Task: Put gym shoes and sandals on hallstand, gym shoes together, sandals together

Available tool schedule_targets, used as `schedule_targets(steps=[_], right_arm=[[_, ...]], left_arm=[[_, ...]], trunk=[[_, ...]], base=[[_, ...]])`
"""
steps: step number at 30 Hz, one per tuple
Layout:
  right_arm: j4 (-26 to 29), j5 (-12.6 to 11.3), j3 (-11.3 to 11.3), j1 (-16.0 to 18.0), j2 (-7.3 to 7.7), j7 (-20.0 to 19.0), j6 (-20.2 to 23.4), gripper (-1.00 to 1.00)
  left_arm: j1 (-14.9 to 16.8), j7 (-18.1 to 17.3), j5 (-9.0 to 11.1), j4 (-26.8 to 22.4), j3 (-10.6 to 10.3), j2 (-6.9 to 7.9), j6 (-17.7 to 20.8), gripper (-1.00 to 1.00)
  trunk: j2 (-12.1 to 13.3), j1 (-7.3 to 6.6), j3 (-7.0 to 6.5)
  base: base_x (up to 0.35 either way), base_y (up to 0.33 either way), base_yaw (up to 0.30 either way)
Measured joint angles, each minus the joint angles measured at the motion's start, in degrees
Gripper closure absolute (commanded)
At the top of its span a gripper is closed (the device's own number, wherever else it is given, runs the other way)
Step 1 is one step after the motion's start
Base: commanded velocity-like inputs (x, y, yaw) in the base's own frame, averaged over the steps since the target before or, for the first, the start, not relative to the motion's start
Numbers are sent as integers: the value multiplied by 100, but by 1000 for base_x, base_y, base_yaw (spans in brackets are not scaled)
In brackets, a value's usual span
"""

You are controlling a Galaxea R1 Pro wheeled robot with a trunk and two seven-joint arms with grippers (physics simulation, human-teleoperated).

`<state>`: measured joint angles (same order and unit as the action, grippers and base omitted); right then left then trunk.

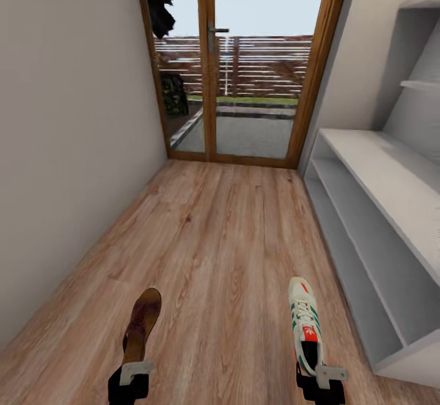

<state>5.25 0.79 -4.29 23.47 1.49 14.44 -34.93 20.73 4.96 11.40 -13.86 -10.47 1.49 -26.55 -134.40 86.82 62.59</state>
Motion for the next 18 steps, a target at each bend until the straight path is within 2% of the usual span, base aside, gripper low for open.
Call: schedule_targets(steps=[9,18], right_arm=[[3,0,0,2,-8,0,0,100],[-1,15,-14,-1,-2,-23,0,100]], left_arm=[[0,1,0,0,-3,0,0,100],[-2,7,2,-2,-4,0,-1,100]], trunk=[[0,0,0],[0,0,0]], base=[[306,156,-297],[311,143,-52]])
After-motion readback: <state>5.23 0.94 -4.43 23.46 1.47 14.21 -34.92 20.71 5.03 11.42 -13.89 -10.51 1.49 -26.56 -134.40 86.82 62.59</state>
